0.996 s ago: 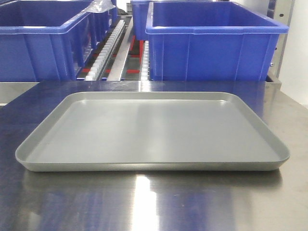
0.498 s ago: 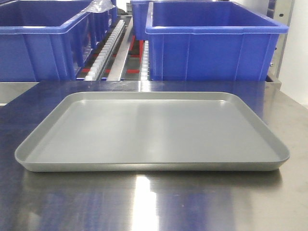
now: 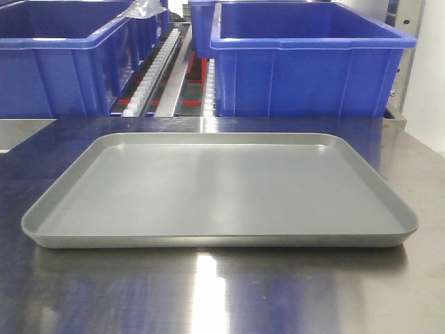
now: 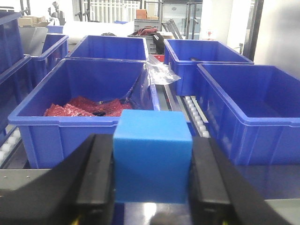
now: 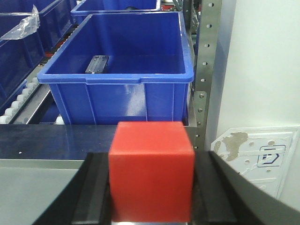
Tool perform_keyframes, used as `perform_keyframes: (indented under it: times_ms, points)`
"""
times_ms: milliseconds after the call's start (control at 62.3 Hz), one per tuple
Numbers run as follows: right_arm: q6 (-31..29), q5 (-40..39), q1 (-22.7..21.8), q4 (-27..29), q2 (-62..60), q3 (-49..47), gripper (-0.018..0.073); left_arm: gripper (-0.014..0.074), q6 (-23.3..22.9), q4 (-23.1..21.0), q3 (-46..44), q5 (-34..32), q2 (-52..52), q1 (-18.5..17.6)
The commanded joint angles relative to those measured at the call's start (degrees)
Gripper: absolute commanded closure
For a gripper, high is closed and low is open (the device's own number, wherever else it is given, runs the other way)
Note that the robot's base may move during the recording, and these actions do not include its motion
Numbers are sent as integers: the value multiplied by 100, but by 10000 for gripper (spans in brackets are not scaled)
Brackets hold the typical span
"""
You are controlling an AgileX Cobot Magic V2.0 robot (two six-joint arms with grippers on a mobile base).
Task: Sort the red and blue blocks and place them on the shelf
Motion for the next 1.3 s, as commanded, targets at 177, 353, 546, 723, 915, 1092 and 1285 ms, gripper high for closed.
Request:
perform_keyframes:
  times_ms: [177,353,546,723,915,1092,1285]
  points:
    - [-20,-542,-30,25,6,-191,156,472,-21,-37,-162,-484,31,4]
    - [-20,-542,-30,25,6,-191,156,472,-21,-37,-162,-484,31,4]
    - [-20,-542,-30,25,6,-191,156,472,-21,-37,-162,-484,31,4]
    - [-20,-542,-30,25,6,-191,156,472,-21,-37,-162,-484,31,4]
    - [-20,-542,-30,25,6,-191,156,472,-21,-37,-162,-484,31,4]
    - [-20,-542,-30,25,6,-191,156,472,-21,-37,-162,-484,31,4]
    - [-20,-542,-30,25,6,-191,156,472,-21,-37,-162,-484,31,4]
